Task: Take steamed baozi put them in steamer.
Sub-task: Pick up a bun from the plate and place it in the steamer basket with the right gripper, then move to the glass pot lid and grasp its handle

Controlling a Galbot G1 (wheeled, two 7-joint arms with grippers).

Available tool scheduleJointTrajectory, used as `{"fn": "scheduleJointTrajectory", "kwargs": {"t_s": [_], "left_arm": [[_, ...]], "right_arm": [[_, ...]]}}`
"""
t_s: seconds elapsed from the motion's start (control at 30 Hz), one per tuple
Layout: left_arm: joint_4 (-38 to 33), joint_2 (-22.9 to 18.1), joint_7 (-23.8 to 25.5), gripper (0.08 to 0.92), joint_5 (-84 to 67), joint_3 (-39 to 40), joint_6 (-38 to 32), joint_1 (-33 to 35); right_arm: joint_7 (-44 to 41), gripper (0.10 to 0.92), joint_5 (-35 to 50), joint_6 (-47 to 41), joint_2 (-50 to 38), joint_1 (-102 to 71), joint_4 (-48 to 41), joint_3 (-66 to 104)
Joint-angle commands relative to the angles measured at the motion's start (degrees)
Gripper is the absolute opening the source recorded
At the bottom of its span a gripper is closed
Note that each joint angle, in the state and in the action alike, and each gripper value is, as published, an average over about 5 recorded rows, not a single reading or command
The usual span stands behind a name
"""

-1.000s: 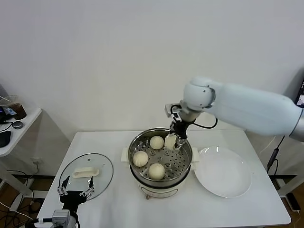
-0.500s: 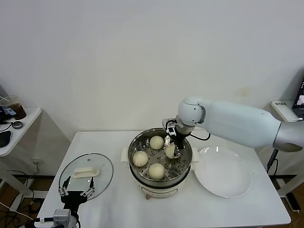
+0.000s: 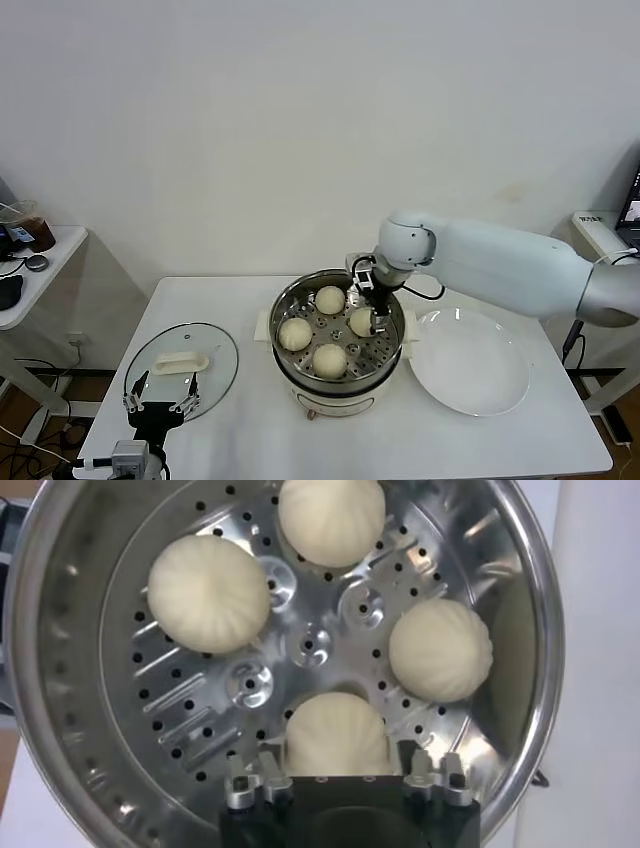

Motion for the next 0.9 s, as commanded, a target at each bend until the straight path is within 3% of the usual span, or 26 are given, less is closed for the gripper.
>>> {"fn": "scheduleJointTrajectory", "kwargs": {"t_s": [0.03,0.17,0.33,0.57,0.7,0.9], "left_arm": [[-0.68,-0.08,0.03,0.823,0.16,-0.24,0.04,0.56],[-1.4,-0.25,0.12,0.823,-0.17,-0.86,-0.13,1.04],[-2.04,-0.83,0.03,0.823,-1.84,-1.36,-2.12,1.94],[-1.9,-1.64,-0.45,0.823,-2.72,-1.01,-6.81,3.43],[-1.06,-2.19,-1.71,0.823,-4.76,-0.99,-8.99,3.21],[1.41,-1.97,-3.19,0.823,-5.4,-0.48,-12.41,2.19]], "right_arm": [[0.25,0.813,-0.07,0.22,-5.91,-1.51,2.83,8.49],[0.97,0.822,5.12,2.81,-11.85,-4.5,4.9,20.5],[8.1,0.823,15.12,9.09,-19.95,-16.56,7.37,43.09],[30.52,0.823,19.53,15.28,-25.59,-47.85,14.58,76.38],[43.12,0.823,19.77,17.98,-20.18,-67.14,18.28,96.36],[49.21,0.823,16.33,23.85,-0.99,-87.43,21.33,116.65]]}}
